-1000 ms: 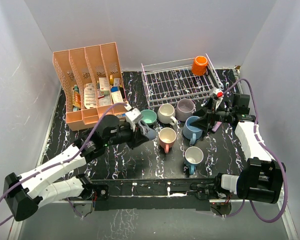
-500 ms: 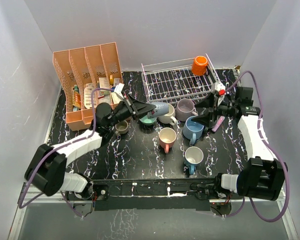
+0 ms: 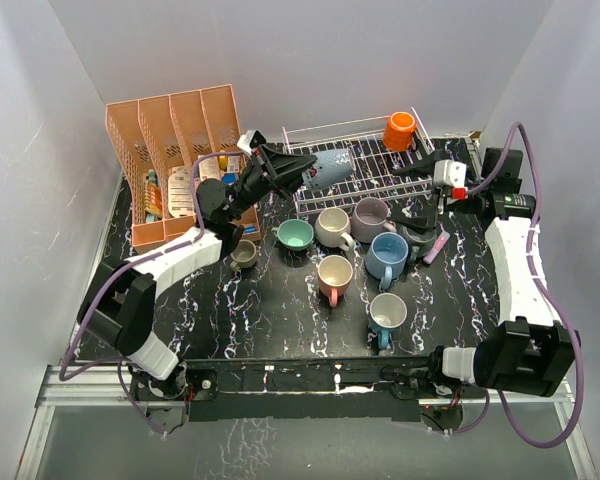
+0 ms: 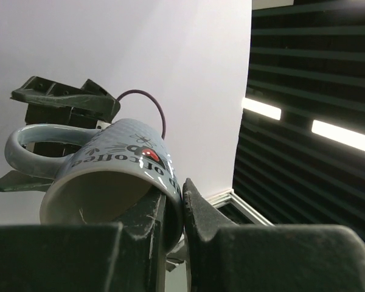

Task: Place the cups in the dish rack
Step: Turn the cup upside down in the dish rack.

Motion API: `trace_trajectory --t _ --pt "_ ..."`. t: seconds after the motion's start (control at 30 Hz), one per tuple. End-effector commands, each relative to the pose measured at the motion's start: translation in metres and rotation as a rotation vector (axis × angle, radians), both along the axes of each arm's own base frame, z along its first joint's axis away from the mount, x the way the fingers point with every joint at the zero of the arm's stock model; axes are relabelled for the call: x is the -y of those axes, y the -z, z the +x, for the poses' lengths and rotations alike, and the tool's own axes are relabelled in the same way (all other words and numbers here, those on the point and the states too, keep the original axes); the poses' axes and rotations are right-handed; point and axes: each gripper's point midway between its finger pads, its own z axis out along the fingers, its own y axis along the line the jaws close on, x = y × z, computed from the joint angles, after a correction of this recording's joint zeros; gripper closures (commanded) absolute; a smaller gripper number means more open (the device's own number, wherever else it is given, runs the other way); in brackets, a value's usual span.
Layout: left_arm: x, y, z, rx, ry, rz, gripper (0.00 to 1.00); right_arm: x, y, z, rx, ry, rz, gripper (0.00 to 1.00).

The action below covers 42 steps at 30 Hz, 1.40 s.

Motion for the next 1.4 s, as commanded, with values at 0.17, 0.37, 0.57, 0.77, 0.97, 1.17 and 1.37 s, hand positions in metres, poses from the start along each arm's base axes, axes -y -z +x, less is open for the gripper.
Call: trace_trajectory --t 0.17,0.37,0.57,0.77,0.97,1.17,1.37 --pt "-0.012 -0.062 -0.044 0.163 0.196 -0.200 1.00 -0.049 -0.078 -0.032 0.293 -0.185 0.017 0.03" --pt "-0.005 -0.067 -0.059 0.207 0.274 -0.238 1.00 -0.068 -0.093 -0.030 0.311 -0.162 0.059 0.12" --pt "0.001 -0.071 -0.071 0.239 0.320 -0.253 1.00 -0.071 -0.094 -0.017 0.276 -0.133 0.078 0.21" --pt "-0.001 -0.075 -0.079 0.261 0.342 -0.273 1.00 -0.069 -0.104 -0.004 0.242 -0.037 0.134 0.21" --pt "-0.006 -0.073 -0.084 0.256 0.349 -0.288 1.00 -0.062 -0.109 -0.006 0.233 -0.017 0.138 0.17" --pt "-0.011 -0.076 -0.088 0.273 0.363 -0.315 1.00 -0.059 -0.093 -0.003 0.198 -0.001 0.123 0.17" --pt "-0.012 -0.079 -0.091 0.288 0.366 -0.318 1.00 -0.062 -0.067 -0.006 0.183 -0.049 0.090 0.20"
